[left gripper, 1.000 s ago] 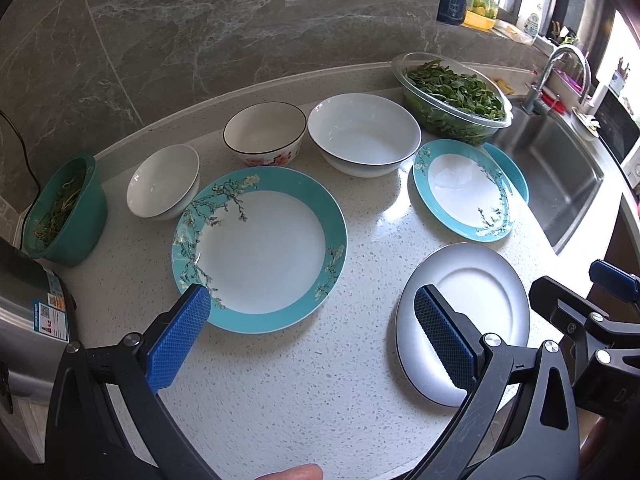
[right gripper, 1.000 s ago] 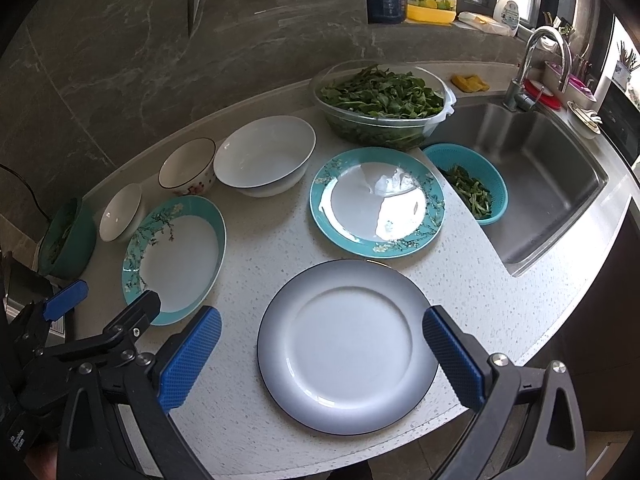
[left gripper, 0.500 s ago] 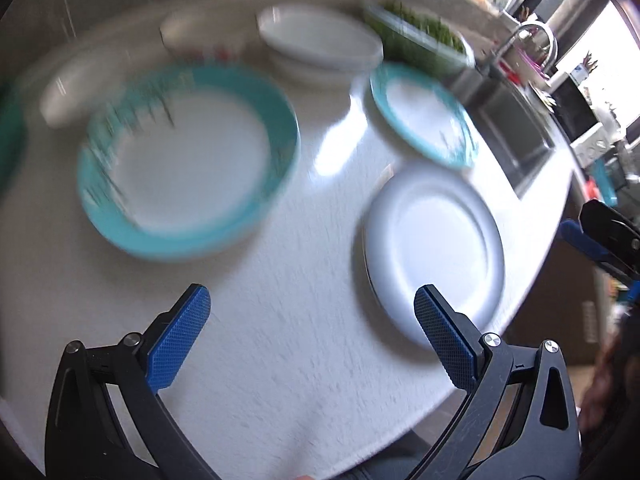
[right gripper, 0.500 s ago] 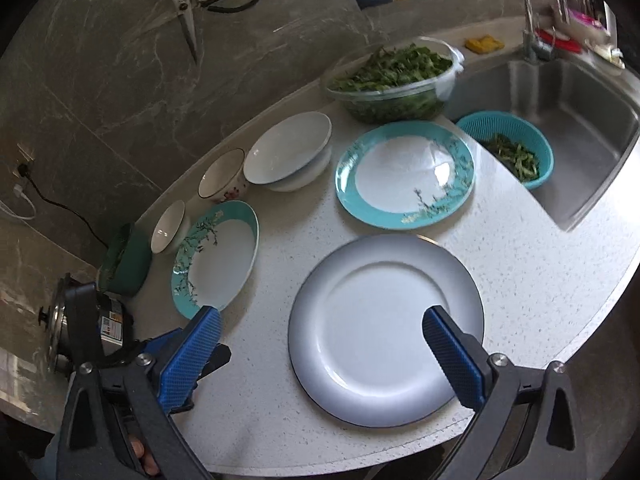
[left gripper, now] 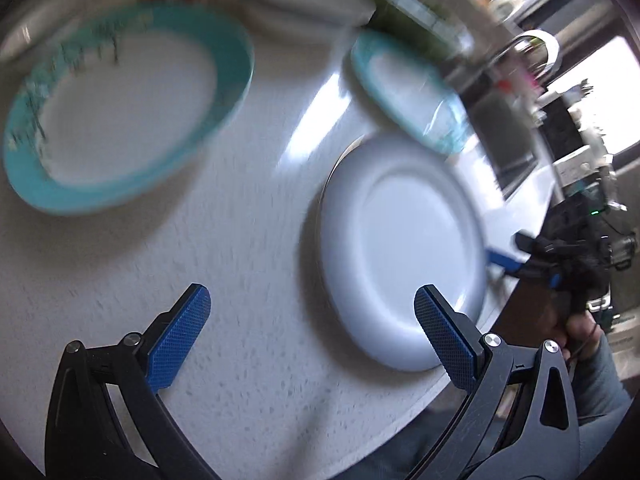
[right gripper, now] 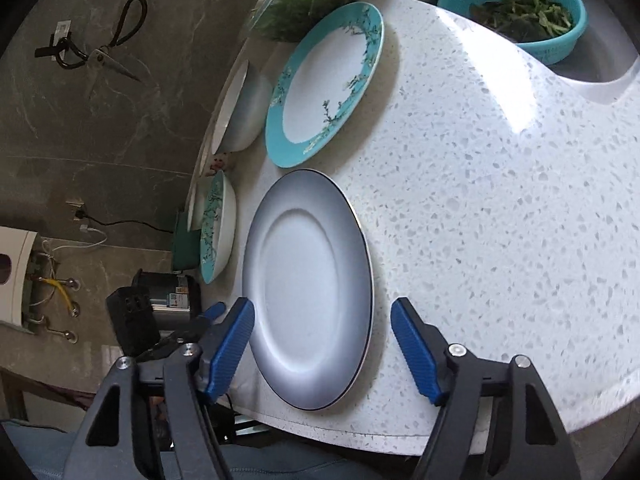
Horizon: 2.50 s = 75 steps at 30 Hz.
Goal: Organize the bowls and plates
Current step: 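Close the left gripper on the grey-rimmed plate rim while the right gripper grips its opposite rim, then lift and carry the grey-rimmed plate with both grippers across the counter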
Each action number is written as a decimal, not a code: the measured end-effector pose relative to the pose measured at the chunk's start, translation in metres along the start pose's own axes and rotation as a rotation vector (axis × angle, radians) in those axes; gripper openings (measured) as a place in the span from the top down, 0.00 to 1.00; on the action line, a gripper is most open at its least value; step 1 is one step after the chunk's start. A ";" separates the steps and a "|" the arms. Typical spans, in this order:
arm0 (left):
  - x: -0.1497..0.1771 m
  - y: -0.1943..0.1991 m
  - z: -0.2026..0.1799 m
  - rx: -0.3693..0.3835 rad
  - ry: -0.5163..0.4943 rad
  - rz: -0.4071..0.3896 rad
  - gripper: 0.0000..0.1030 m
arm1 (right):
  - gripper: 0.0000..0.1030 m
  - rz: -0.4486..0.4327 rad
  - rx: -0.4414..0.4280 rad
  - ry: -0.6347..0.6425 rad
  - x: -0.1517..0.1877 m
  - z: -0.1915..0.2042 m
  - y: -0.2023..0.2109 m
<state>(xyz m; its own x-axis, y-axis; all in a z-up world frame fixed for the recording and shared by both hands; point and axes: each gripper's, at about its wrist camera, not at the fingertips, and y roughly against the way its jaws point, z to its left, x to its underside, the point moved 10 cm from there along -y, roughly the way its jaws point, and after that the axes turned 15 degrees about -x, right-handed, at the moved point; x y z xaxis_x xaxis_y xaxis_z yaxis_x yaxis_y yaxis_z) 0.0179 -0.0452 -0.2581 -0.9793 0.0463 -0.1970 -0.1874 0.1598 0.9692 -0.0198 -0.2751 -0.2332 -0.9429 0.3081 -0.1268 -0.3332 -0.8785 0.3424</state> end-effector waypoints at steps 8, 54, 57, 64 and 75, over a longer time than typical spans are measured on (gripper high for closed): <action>-0.025 -0.013 -0.003 0.043 0.045 0.001 0.03 | 0.47 0.170 -0.062 -0.021 -0.009 -0.005 -0.013; -0.034 -0.024 -0.028 0.125 -0.044 0.136 0.84 | 0.84 0.338 0.210 0.093 -0.016 -0.011 -0.023; -0.030 -0.023 -0.029 0.103 -0.076 0.126 0.83 | 0.84 0.349 0.224 0.092 -0.016 -0.009 -0.025; -0.025 -0.025 -0.030 0.113 -0.082 0.158 0.84 | 0.84 0.354 0.193 0.020 -0.017 -0.012 -0.023; -0.028 -0.025 -0.030 0.094 -0.068 0.175 0.84 | 0.83 0.337 0.193 -0.064 -0.015 -0.016 -0.029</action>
<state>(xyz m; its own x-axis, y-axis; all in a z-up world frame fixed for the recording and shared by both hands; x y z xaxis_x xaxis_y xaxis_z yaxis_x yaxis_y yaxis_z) 0.0475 -0.0805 -0.2727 -0.9883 0.1477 -0.0391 -0.0033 0.2350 0.9720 0.0040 -0.2598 -0.2560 -0.9960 0.0418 0.0786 0.0056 -0.8516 0.5241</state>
